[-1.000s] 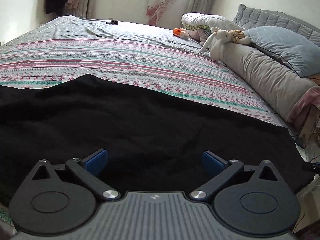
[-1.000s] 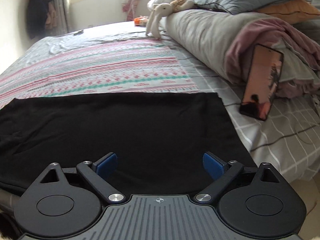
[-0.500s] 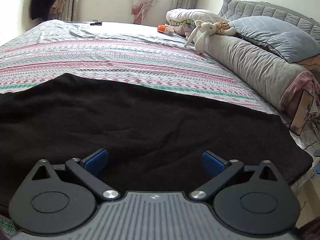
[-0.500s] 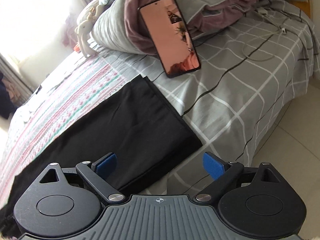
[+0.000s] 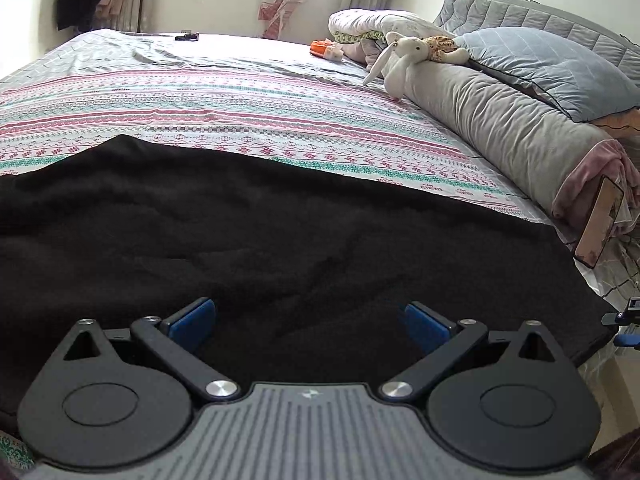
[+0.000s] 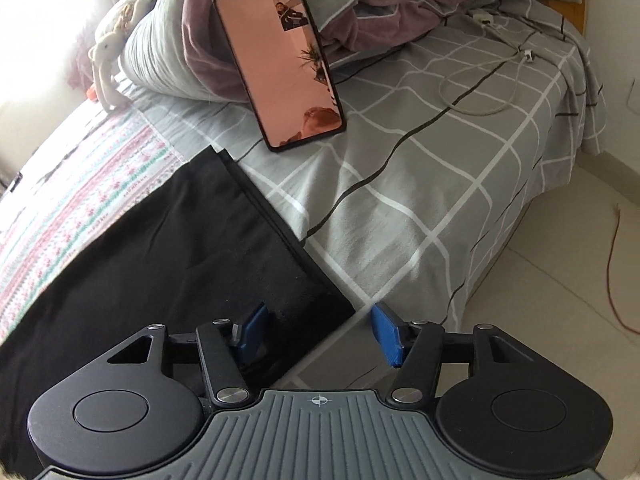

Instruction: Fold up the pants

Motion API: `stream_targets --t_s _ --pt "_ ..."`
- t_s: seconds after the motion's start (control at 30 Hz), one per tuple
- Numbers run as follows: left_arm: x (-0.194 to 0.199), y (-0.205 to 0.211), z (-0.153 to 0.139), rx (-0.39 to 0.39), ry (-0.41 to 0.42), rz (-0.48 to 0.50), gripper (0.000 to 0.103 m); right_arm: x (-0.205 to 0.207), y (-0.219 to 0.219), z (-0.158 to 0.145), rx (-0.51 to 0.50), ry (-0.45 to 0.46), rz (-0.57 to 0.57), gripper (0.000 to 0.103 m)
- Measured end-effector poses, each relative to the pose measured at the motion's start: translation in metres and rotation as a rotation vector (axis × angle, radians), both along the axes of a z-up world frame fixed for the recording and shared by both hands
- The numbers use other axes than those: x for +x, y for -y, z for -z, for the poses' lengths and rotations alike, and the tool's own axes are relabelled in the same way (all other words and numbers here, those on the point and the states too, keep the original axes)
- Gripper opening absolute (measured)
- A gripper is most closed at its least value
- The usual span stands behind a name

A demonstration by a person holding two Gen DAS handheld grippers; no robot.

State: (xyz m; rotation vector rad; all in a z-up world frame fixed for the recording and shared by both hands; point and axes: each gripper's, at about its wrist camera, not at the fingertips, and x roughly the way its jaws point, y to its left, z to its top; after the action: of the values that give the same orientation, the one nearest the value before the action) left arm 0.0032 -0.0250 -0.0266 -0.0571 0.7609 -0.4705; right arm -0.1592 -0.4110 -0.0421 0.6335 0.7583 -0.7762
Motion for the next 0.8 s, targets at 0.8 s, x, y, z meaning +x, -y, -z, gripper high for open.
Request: stream_targets --t_s 0.8 --pt "0.007 0.010 0.008 -0.071 -0.071 0.056 0.103 0.051 -0.095 -0.044 -0.312 0.147 -0.422 0.018"
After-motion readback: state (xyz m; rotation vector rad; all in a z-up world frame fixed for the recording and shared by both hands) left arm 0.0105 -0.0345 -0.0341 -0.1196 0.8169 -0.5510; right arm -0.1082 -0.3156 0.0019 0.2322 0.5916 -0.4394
